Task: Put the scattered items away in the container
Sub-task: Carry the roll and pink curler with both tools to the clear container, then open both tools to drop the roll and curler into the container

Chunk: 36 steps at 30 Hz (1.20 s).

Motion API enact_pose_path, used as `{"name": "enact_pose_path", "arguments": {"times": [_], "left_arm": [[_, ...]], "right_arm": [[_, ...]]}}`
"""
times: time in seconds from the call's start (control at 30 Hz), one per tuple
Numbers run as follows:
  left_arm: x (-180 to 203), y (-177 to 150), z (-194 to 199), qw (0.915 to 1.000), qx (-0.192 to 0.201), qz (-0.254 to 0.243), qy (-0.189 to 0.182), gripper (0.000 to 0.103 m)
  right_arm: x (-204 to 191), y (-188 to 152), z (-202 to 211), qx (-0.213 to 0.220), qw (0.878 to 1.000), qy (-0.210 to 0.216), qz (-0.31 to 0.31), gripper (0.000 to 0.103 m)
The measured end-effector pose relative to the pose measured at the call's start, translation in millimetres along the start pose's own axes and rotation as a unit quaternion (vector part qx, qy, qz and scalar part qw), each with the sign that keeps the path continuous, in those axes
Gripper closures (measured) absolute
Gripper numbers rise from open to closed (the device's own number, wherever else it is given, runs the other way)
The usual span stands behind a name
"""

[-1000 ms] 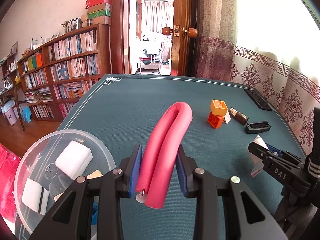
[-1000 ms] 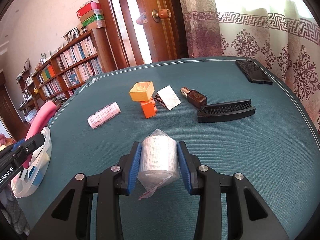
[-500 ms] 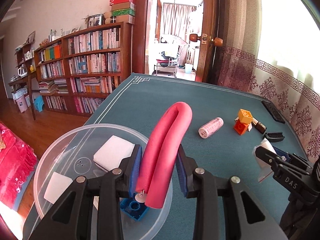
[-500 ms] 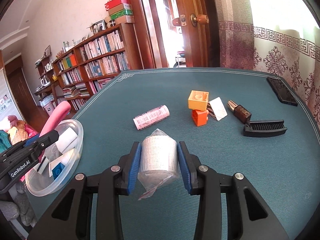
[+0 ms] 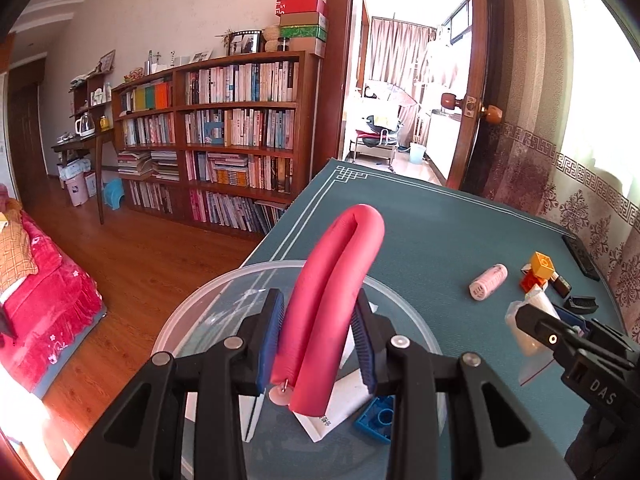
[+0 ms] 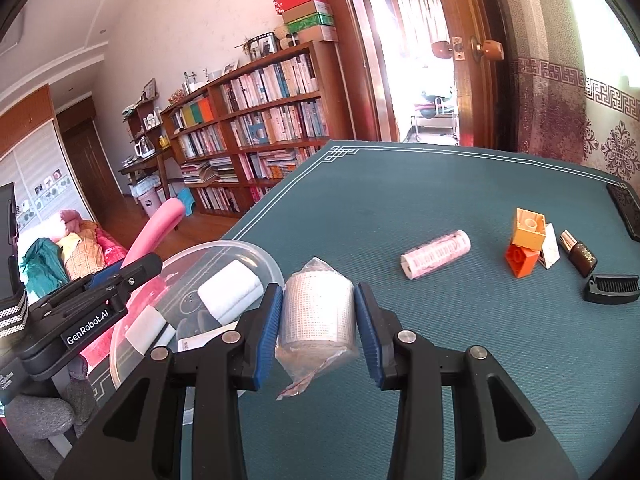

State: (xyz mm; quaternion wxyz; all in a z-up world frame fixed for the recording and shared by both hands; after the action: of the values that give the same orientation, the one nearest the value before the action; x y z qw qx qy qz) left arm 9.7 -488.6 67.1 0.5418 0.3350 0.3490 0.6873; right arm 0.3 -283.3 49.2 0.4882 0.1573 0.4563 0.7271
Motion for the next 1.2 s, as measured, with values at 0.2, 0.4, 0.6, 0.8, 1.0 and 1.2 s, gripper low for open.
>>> {"name": "enact_pose_path", "arguments": {"times": [0.2,0.4,0.6,0.8,1.0,1.2], "left_arm": [[-15,-1,-3,0.9999,-0.005,0.007,0.01,0.065],[-25,1,-2,0.9998,-0.004,0.017,0.011,0.065],[-27,-1,0,0.9996,-0.009,0.025,0.002,0.063],[-32,-1,5,0.9991,-0.004,0.042,-0.004,0.037],[-37,2,10,0.9988,0.003,0.048,0.003,0.035],[-41,4,11,0.9984,0.006,0.056,0.004,0.034]], "right_arm": [[-32,-1,-9,-0.009,0.999,0.029,0.018,0.063],[-61,-14,-18,-0.026,0.997,0.056,0.035,0.063],[-77,-30,-22,-0.042,0.995,0.075,0.046,0.062],[-82,-38,-22,-0.05,0.994,0.085,0.048,0.062],[-89,-39,-25,-0.057,0.993,0.092,0.056,0.062],[-102,-40,-31,-0.067,0.99,0.105,0.066,0.06]]}}
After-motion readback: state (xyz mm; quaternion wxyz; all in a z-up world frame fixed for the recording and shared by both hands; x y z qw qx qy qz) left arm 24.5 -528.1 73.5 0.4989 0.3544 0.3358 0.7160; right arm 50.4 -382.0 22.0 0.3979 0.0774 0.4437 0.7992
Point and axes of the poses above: each gripper's, at about its wrist camera, not at the fingertips, and z roughly against the way its jaws point, x to its right, y to its top, the point moved 4 cm from there along -z, roughly the way its jaws point, and after that the axes turned 1 degree about x, right-handed, at the moved point
